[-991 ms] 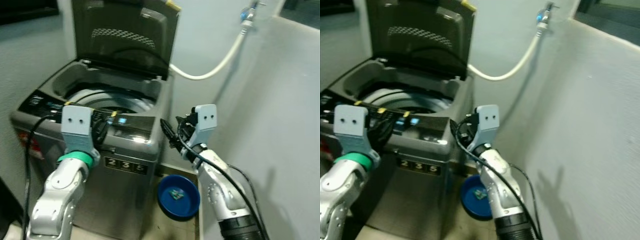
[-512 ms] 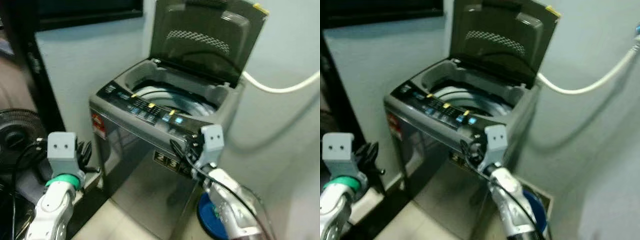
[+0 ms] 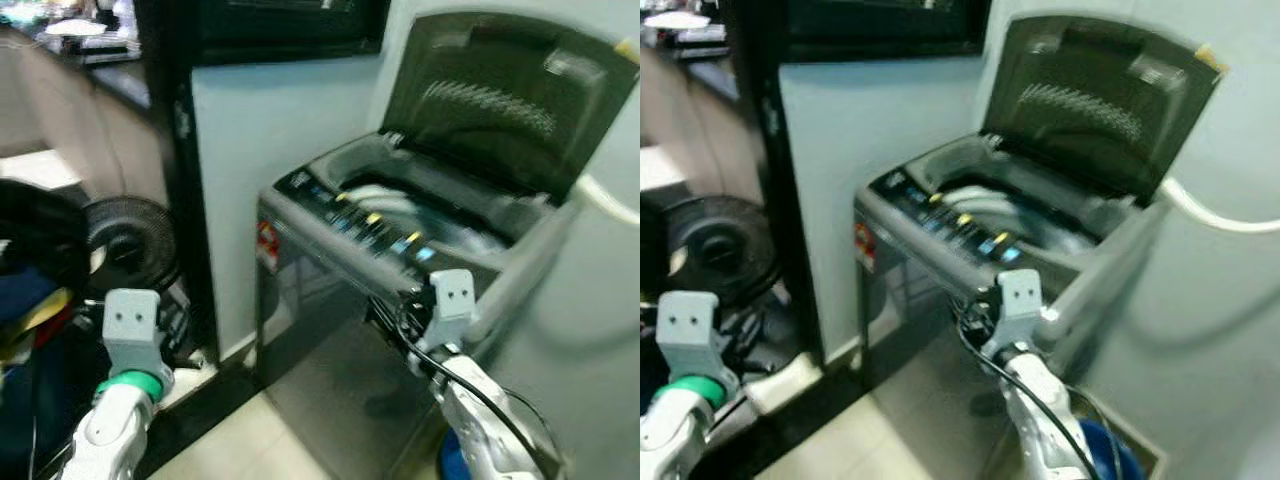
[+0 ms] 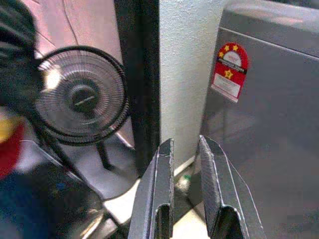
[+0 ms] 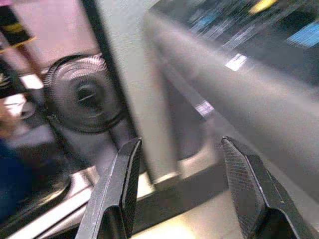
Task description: Clothes washing
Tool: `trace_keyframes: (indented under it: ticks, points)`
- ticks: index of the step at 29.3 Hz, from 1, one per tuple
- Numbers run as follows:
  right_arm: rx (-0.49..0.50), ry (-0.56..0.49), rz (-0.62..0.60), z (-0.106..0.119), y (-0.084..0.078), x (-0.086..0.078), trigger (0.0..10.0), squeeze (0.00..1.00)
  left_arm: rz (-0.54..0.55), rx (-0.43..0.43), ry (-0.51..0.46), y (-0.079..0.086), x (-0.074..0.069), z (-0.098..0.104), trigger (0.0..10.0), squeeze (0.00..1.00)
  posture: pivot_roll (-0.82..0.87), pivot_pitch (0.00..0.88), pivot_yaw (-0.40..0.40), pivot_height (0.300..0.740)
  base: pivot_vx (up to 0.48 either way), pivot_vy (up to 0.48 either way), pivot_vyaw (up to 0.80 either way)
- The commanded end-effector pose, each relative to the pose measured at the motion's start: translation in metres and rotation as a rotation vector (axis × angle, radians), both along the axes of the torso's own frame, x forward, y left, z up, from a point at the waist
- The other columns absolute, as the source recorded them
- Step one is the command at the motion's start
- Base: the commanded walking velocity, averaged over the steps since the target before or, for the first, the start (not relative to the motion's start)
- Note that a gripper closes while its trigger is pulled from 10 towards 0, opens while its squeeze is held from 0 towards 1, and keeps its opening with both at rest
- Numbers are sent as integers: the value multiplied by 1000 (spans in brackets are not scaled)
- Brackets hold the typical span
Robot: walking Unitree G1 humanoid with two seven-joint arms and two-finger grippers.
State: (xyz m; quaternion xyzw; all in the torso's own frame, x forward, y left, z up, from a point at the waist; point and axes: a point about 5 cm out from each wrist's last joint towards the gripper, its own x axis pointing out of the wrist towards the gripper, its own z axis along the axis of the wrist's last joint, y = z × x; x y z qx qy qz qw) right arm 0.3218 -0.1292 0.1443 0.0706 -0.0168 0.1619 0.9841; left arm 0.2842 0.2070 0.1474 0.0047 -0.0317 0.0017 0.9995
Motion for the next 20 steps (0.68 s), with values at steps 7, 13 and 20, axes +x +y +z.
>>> trace_keyframes:
  ticks: [7,13,20]
  points:
    - [58,-9,-38,-5,11,-5,10000,0,-48,26,-17,4,5,5,10000,0,92,16,92,740,0,0,800]
    - [69,-4,-39,-8,17,-7,10000,0,-83,11,-37,-1,7,7,10000,0,90,32,87,740,0,0,800]
    - [65,-3,-33,-7,18,-7,10000,0,-63,-4,-45,0,4,4,10000,0,80,39,71,740,0,0,800]
